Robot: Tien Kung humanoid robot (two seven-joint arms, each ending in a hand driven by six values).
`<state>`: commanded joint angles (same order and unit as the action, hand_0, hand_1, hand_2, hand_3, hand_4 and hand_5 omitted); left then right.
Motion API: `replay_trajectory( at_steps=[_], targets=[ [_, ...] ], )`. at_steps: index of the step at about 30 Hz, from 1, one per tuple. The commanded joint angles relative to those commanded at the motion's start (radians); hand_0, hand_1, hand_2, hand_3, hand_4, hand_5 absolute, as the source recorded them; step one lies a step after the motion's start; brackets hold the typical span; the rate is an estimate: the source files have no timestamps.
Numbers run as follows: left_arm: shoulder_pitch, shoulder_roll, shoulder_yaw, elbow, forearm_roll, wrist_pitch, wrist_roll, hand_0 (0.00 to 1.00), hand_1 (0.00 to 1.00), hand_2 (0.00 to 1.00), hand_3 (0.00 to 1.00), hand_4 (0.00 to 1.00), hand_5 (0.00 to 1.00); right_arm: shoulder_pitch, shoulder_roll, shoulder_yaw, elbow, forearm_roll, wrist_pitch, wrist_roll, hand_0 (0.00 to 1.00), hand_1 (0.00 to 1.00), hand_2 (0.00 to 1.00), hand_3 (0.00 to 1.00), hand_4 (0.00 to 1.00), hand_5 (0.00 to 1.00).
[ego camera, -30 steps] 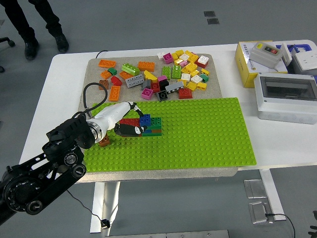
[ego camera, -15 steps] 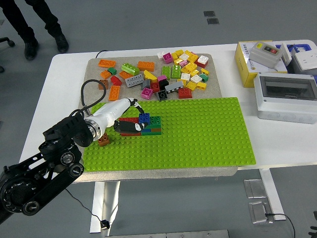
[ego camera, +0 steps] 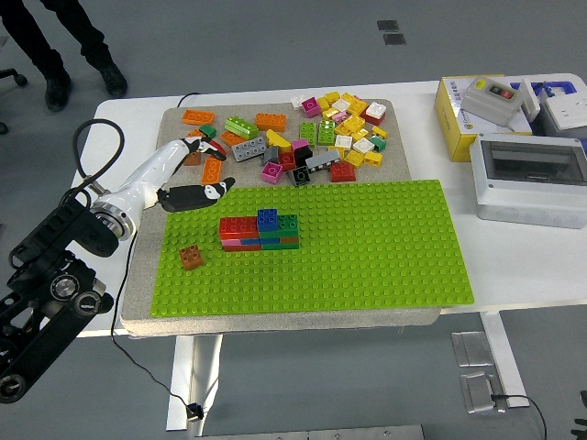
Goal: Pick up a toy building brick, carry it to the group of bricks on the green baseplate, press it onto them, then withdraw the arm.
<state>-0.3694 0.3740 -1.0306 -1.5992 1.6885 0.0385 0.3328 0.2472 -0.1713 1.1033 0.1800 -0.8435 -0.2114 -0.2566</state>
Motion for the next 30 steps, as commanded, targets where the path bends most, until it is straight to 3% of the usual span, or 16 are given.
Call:
replay_trajectory(
  at_steps=[4, 5, 8, 14, 22, 30],
  targets=[
    [0.091, 0.018, -0.070, 0.025, -0.012, 0.054, -0.100, 0.959, 0.948, 0.949, 0.777, 0.668, 0.375, -0.008, 0.002, 0.001, 0.000, -0.010, 0.009, -0.010, 0.705, 0.666, 0.665, 0.702, 0.615, 0.955],
    [0.109, 0.019, -0.081, 0.030, -0.013, 0.067, -0.122, 0.943, 0.922, 0.917, 0.775, 0.618, 0.306, -0.009, 0.003, -0.001, 0.000, -0.010, 0.012, -0.011, 0.705, 0.666, 0.665, 0.701, 0.615, 0.955],
    [0.173, 0.019, -0.109, 0.050, -0.019, 0.108, -0.205, 0.943, 0.922, 0.917, 0.775, 0.618, 0.306, -0.014, 0.009, -0.018, 0.000, -0.004, 0.024, -0.016, 0.705, 0.666, 0.665, 0.701, 0.615, 0.955],
    [0.231, 0.018, -0.108, 0.081, 0.028, 0.122, -0.342, 0.941, 0.923, 0.909, 0.774, 0.624, 0.313, -0.026, 0.024, -0.059, 0.000, 0.021, 0.044, -0.022, 0.708, 0.666, 0.669, 0.704, 0.614, 0.948],
    [0.255, 0.031, -0.111, 0.086, 0.058, 0.105, -0.368, 0.943, 0.929, 0.912, 0.772, 0.624, 0.315, -0.036, 0.039, -0.114, 0.000, 0.063, 0.087, -0.055, 0.716, 0.671, 0.670, 0.709, 0.613, 0.950],
    [0.271, 0.036, -0.127, 0.103, 0.069, 0.096, -0.369, 0.941, 0.928, 0.913, 0.767, 0.640, 0.338, -0.039, 0.045, -0.094, 0.000, 0.031, 0.115, -0.088, 0.725, 0.677, 0.682, 0.723, 0.614, 0.950]
  ],
)
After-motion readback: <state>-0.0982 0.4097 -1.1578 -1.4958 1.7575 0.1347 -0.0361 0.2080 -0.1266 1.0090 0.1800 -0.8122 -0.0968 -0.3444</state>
